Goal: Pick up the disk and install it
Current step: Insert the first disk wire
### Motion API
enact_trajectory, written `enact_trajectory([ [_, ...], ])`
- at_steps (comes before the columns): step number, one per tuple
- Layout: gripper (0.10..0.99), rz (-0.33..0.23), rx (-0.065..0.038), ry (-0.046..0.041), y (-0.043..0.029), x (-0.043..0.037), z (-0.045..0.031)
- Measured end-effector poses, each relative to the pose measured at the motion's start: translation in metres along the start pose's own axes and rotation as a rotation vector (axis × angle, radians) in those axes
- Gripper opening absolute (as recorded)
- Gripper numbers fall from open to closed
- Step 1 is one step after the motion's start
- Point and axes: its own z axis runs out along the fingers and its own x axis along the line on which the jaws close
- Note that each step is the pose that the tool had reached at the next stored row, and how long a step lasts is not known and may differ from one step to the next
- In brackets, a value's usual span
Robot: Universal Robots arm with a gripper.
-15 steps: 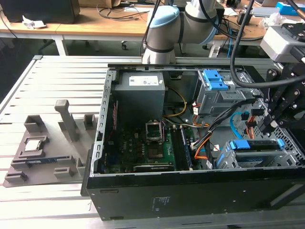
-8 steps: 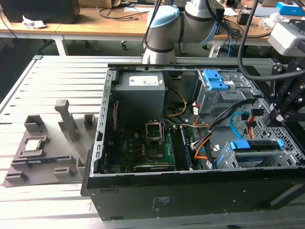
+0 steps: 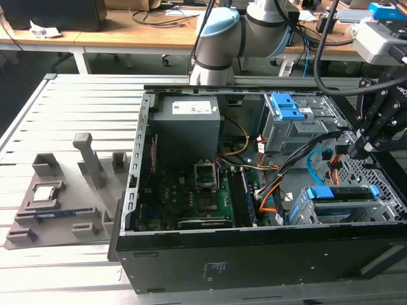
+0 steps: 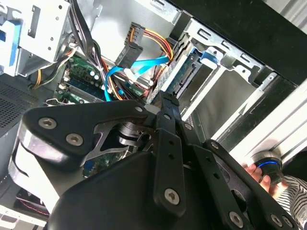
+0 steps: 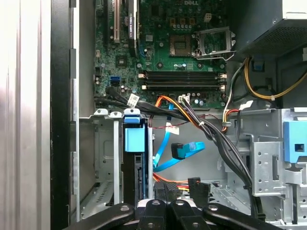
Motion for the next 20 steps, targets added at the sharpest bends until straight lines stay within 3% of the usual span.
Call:
enact_trajectory([
  [10,0.106,0.000,0.000,0.0127,-0.0004,-0.0327,0.0008],
  [20,0.106,0.001,0.000,0.0141,-0.0004,-0.0328,0.0008],
])
